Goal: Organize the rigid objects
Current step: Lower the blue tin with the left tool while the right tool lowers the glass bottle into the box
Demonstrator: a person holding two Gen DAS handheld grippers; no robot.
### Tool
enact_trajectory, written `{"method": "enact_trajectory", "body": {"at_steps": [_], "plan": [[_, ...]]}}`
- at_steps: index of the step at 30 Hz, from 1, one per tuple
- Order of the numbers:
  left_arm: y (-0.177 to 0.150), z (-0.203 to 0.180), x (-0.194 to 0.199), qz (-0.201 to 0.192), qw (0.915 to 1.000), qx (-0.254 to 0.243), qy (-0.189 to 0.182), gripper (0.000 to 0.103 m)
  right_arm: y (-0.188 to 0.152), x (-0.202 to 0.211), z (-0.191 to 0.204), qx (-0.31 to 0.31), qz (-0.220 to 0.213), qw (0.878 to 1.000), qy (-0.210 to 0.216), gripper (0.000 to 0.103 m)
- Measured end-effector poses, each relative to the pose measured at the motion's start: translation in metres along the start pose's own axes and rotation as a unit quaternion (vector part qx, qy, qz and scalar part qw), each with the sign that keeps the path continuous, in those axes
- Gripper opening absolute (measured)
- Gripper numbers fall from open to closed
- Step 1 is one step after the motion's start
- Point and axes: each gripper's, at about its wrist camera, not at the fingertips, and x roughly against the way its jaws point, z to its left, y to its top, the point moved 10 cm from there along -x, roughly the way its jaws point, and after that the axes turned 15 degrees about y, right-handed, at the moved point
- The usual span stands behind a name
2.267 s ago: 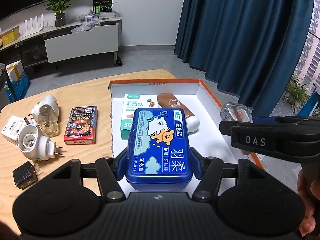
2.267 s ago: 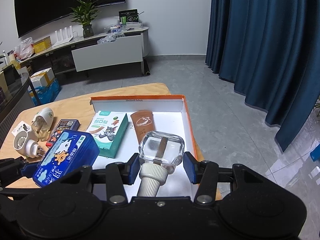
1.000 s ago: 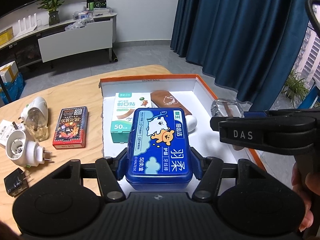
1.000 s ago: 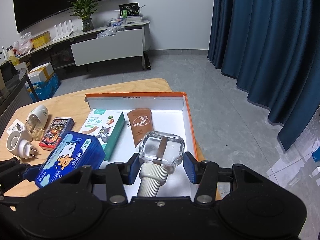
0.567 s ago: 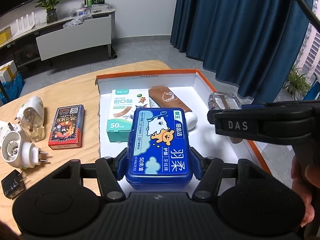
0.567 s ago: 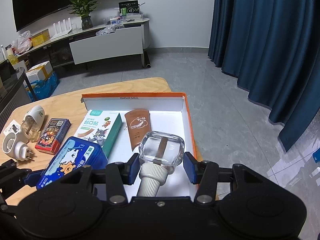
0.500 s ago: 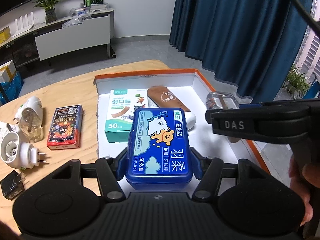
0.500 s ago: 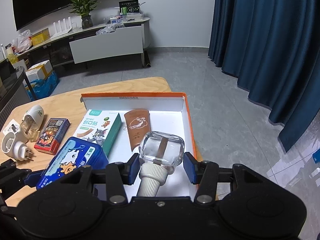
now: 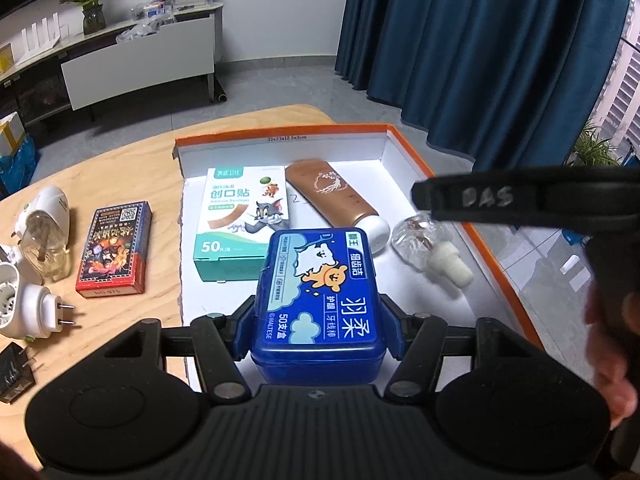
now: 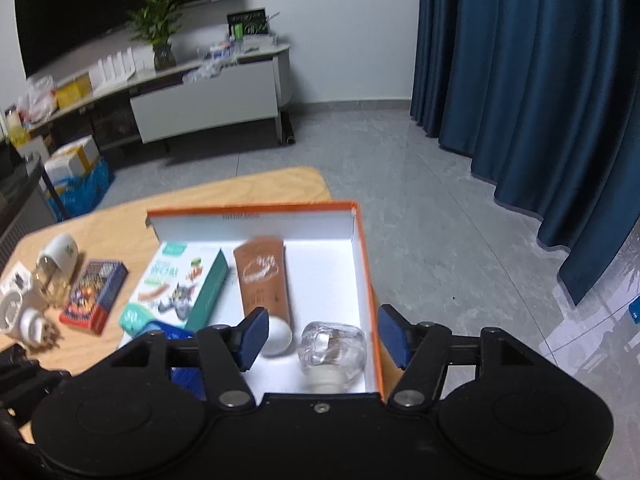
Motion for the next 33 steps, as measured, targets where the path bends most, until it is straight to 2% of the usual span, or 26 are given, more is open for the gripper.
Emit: {"method": "enact_trajectory", "body": {"at_steps": [4,5,6,8,11,15,20,24,26,30,33], "plan": [[0.000,-0.007,-0.005,0.004,1.0000,0.002,-0.008,0.062,0.003,0.011,0.000,-0.001,-0.016,1.000,-0.006,0.074],[0.001,-0.010,-0.006,0.004,0.9999,0.002,-0.011,0.065,0.003,0.014,-0.001,-0.001,-0.019,1.000,-0.008,0.075],[0.001,-0.012,-0.006,0.003,0.9999,0.000,-0.012,0.073,0.003,0.016,0.000,0.000,-0.021,1.000,-0.008,0.080],[0.001,-0.013,-0.004,0.001,0.9999,0.000,-0.014,0.079,0.003,0.019,0.001,0.003,-0.024,1.000,-0.007,0.082],[0.001,-0.007,0.006,-0.007,0.9999,0.008,-0.012,0.084,0.001,0.024,0.001,0.001,-0.020,1.000,-0.012,0.083],[0.001,0.013,0.018,-0.014,0.9996,0.023,0.002,0.087,-0.002,0.029,0.015,0.007,-0.025,1.000,0.001,0.083],[-0.005,0.048,0.033,-0.020,0.9982,0.047,0.031,0.090,-0.010,0.025,0.038,-0.020,-0.025,0.999,0.045,0.087],[-0.016,0.082,0.045,-0.028,0.9958,0.067,0.056,0.091,-0.016,0.024,0.062,-0.008,-0.056,0.996,0.070,0.088],[-0.024,0.099,0.048,-0.025,0.9948,0.074,0.066,0.091,-0.022,0.018,0.076,0.009,-0.035,0.996,0.077,0.088],[-0.040,0.135,0.050,-0.014,0.9914,0.094,0.090,0.091,-0.037,0.006,0.103,0.005,0.003,0.994,0.109,0.088],[-0.052,0.161,0.054,-0.012,0.9879,0.107,0.112,0.092,-0.049,-0.004,0.125,-0.002,0.051,0.989,0.136,0.088]]}}
